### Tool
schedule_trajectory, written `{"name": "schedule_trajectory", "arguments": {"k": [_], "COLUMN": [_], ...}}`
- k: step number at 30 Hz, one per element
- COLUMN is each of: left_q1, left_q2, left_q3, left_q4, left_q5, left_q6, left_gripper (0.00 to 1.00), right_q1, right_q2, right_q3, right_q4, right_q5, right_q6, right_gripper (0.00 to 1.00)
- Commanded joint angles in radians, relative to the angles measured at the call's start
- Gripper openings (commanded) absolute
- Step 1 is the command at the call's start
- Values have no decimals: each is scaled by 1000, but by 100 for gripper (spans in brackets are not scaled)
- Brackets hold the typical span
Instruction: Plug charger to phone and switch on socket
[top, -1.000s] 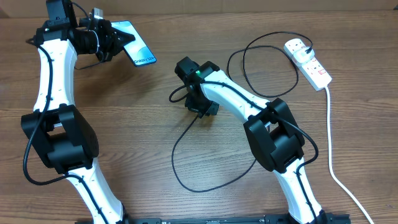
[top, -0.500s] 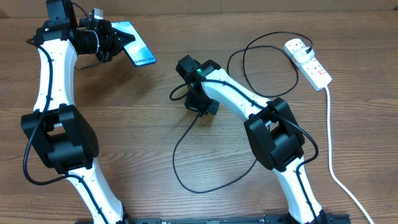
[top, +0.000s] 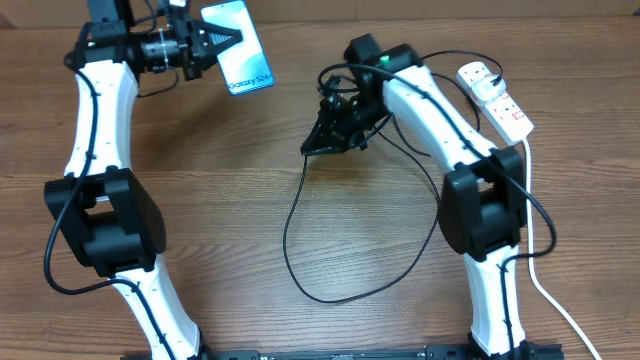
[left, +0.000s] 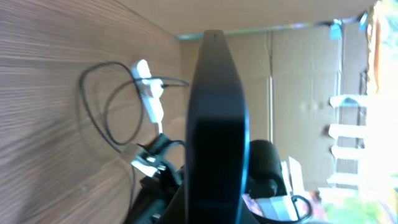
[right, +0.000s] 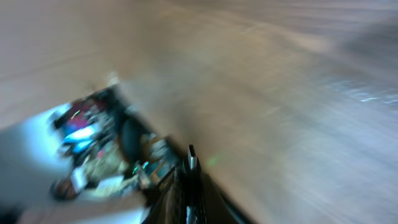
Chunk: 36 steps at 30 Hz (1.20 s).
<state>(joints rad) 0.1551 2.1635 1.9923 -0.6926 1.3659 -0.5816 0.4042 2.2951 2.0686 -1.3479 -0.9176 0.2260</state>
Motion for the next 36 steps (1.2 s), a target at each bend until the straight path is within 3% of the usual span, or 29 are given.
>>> {"name": "schedule_trajectory", "arguments": {"k": [1,6,15,23,28,36], "left_q1": [-34,-77,-113,-113,-129,-137], "left_q2": [-42,-42,-42,-42,-42,-42], "left_q3": [26,26,26,26,26,26], "left_q4": [18,17,17,16,13,13], "left_q5": [73,44,137,154,162,132], "left_q6": [-40,-47,-47,-47,-51,-50], "left_gripper": [4,4,4,4,4,4], "right_q1": [-1,18,16,-26,-26,-26], "right_q2": [-113,-158,-159,-159,-159,-159], "right_q3": [30,30,30,42,41,41], "right_q4": [-45,-61,-114,-63,34,30], "right_q5": [-222,-255,-355,-394,-396,-479], "right_q6": [-222,-236,-366,-361,-274,-273], "right_gripper": [4,4,4,4,4,4]}}
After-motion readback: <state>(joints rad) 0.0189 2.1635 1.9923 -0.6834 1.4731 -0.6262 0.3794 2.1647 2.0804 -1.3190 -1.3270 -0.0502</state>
